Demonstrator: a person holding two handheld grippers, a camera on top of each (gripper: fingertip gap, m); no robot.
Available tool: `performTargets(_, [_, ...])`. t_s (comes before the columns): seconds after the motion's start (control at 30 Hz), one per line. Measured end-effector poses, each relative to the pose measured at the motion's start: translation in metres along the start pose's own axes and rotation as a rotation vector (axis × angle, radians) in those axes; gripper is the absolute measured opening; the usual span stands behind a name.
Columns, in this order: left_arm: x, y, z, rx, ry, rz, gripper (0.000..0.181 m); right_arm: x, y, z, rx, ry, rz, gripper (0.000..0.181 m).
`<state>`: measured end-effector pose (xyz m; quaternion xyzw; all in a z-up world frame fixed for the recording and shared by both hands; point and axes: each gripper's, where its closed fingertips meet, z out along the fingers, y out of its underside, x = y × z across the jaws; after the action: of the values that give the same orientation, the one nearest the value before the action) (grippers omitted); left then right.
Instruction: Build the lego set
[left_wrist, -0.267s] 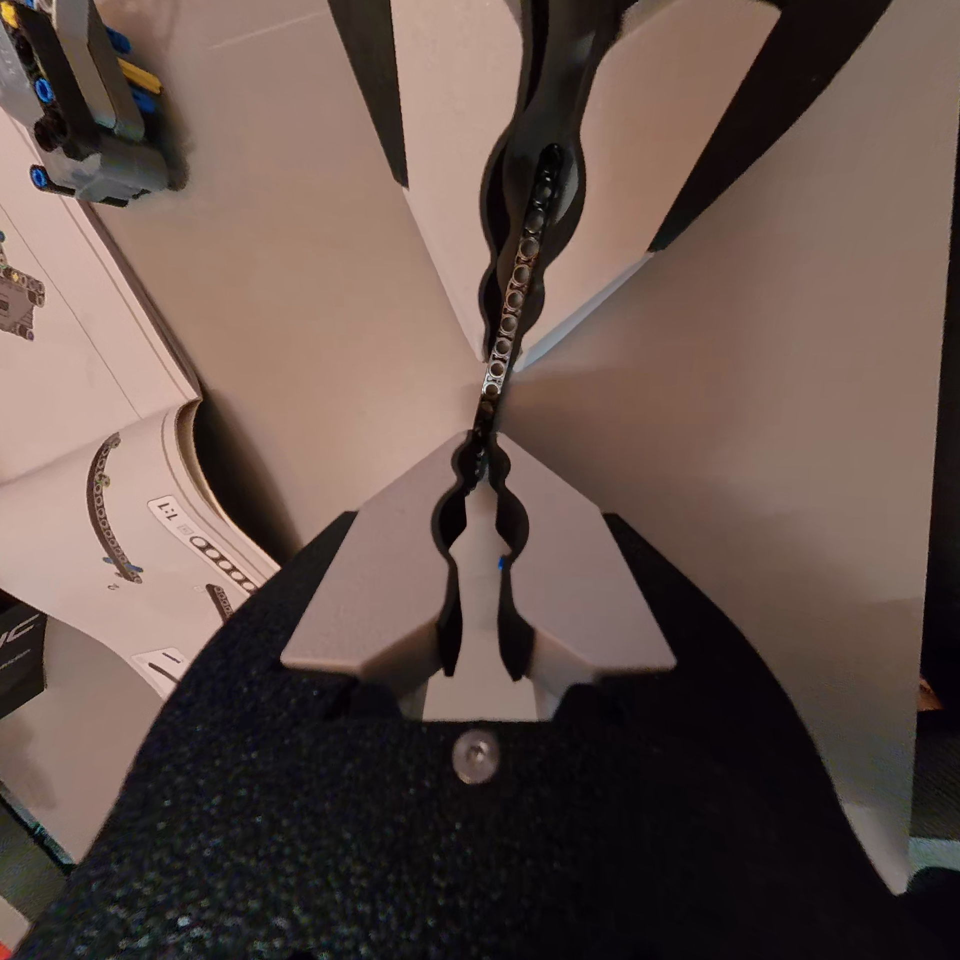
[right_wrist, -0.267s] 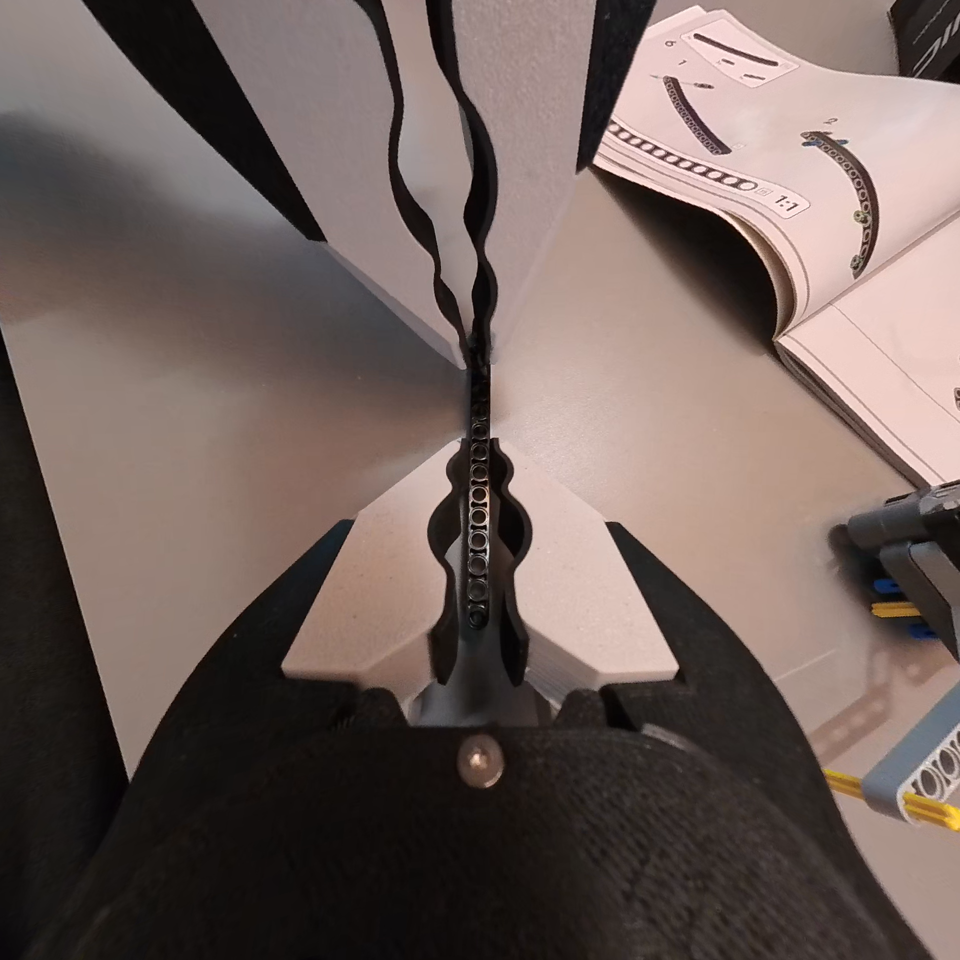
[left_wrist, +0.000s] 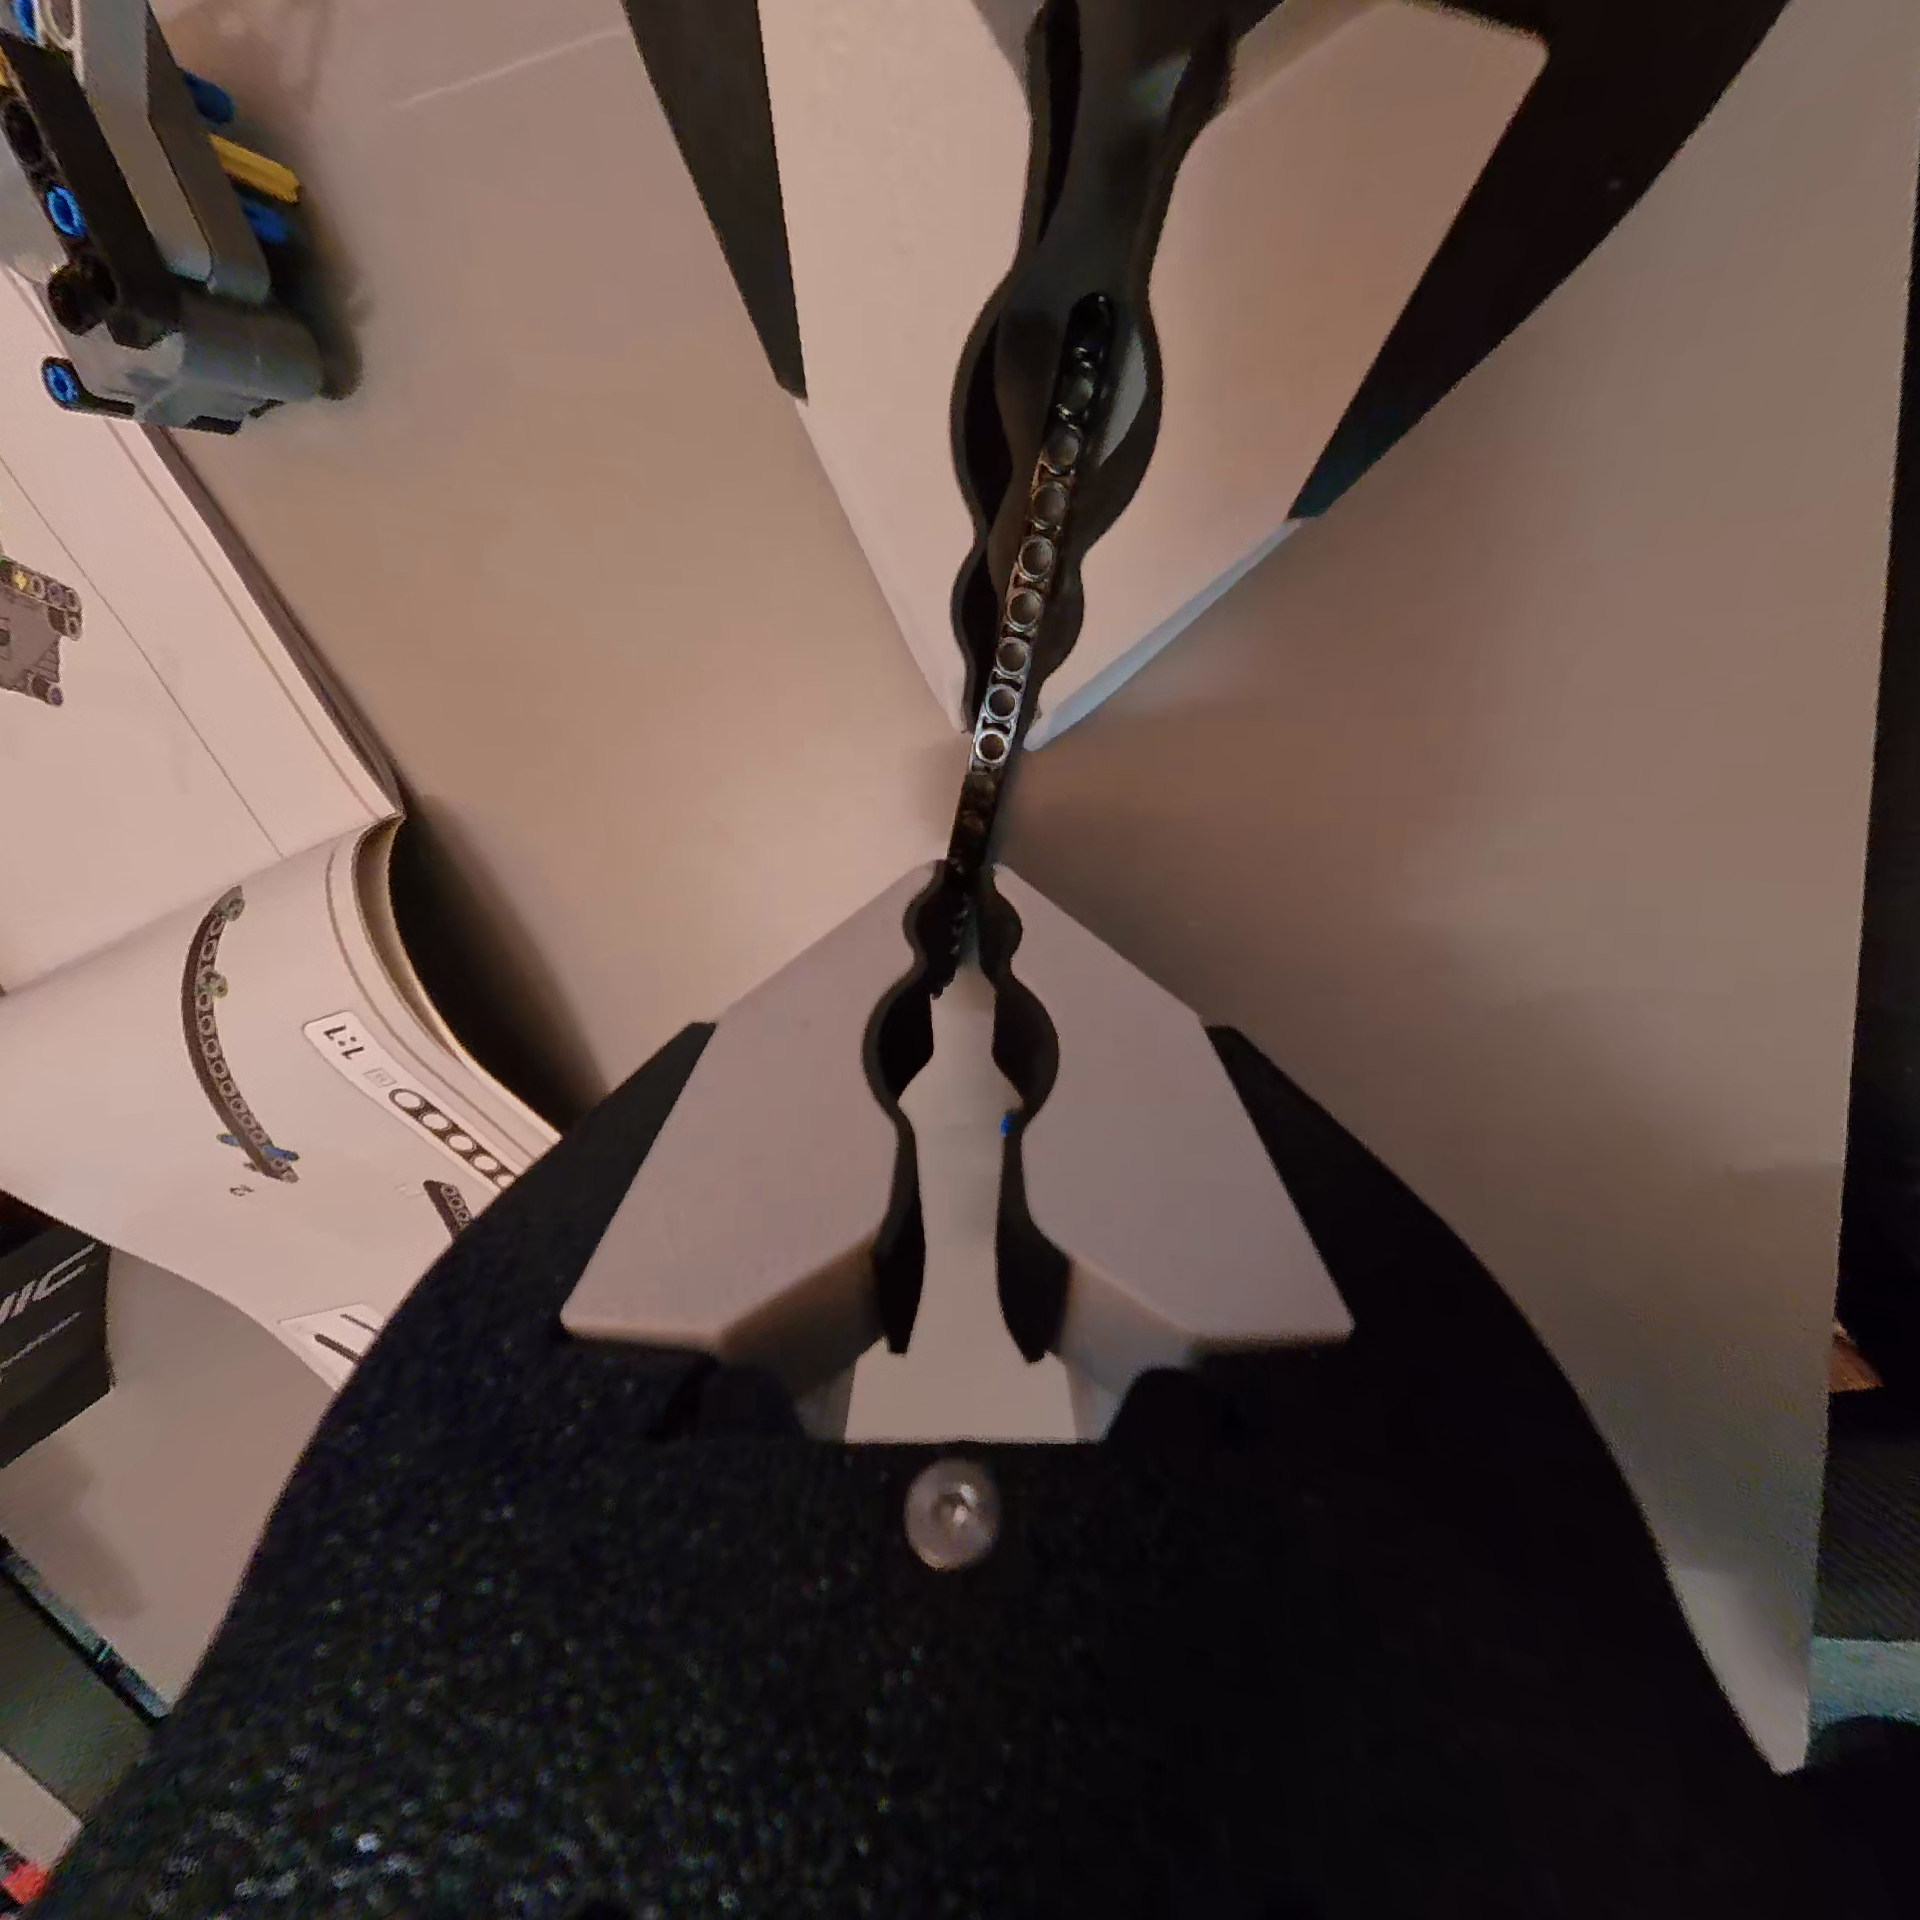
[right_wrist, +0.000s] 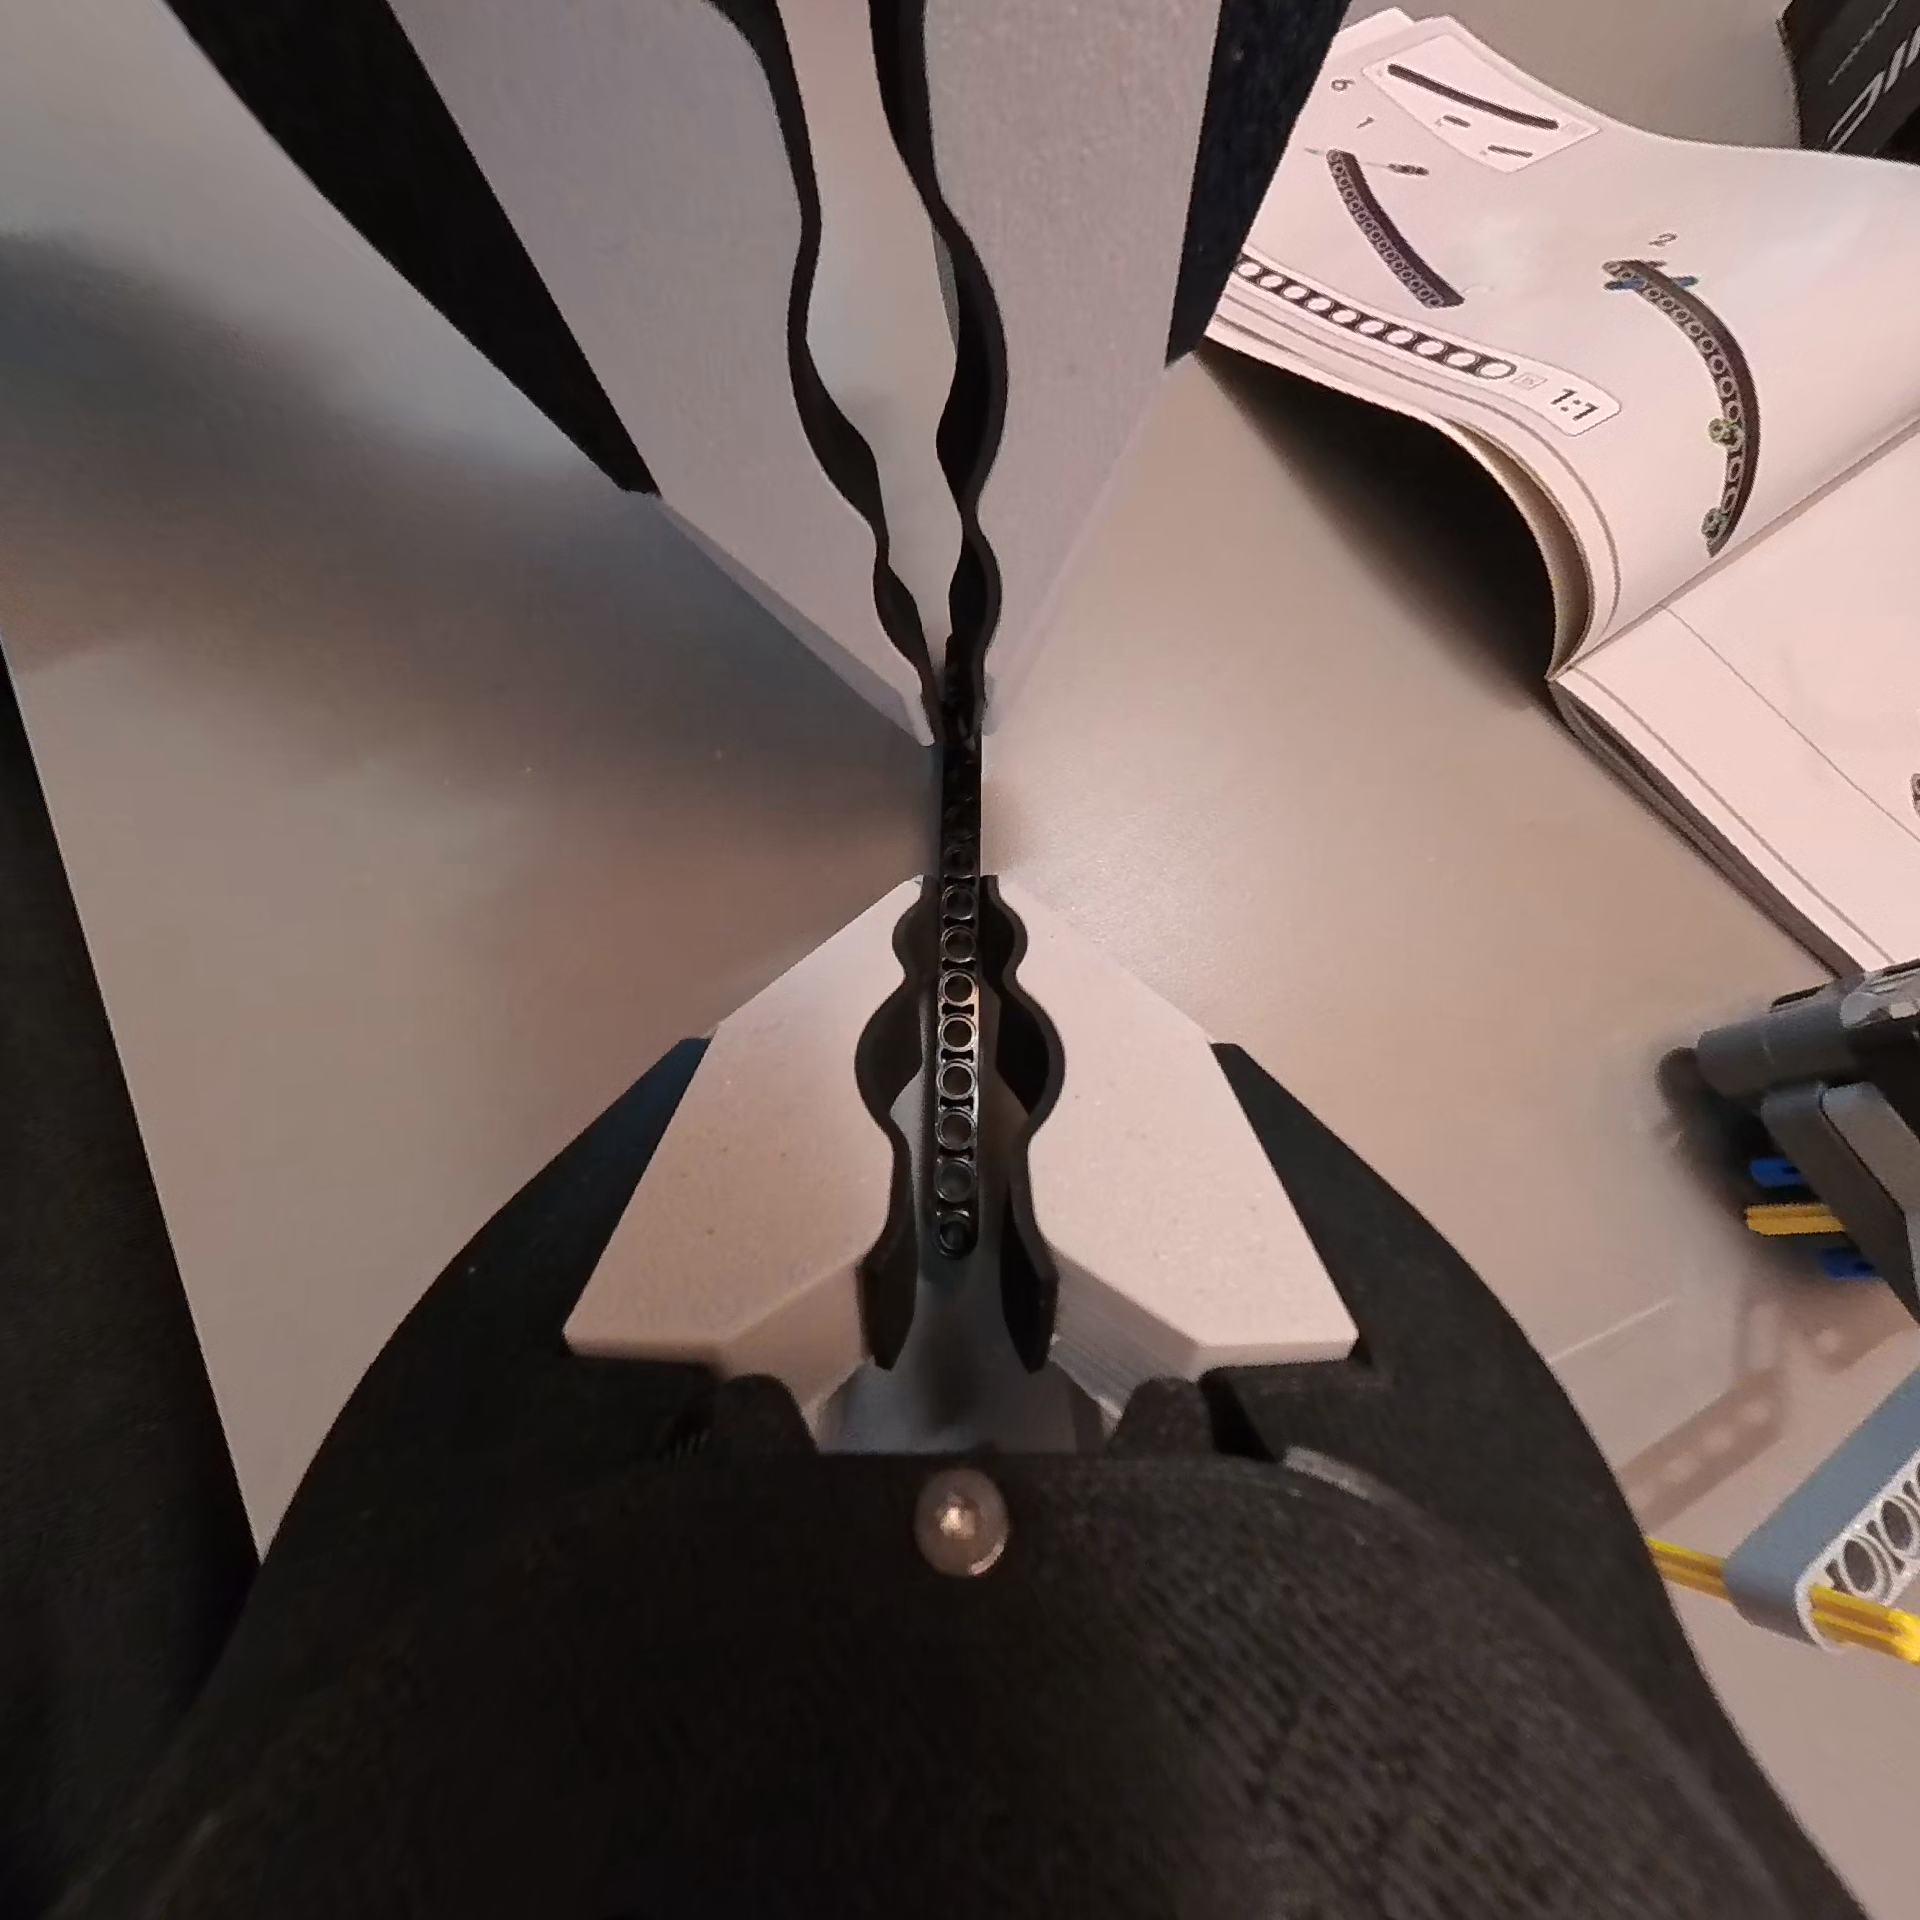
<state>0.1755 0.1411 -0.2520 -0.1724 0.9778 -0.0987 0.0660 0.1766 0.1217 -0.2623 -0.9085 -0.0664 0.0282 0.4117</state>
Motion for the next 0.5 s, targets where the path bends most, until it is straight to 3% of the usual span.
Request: performTargets(0.5, [-0.0020,-0.0016,0.0008,0.072,0.010,-0.023,0.001,0.0014,0.0000,0.0000,0.000,0.005,0.006,0.005])
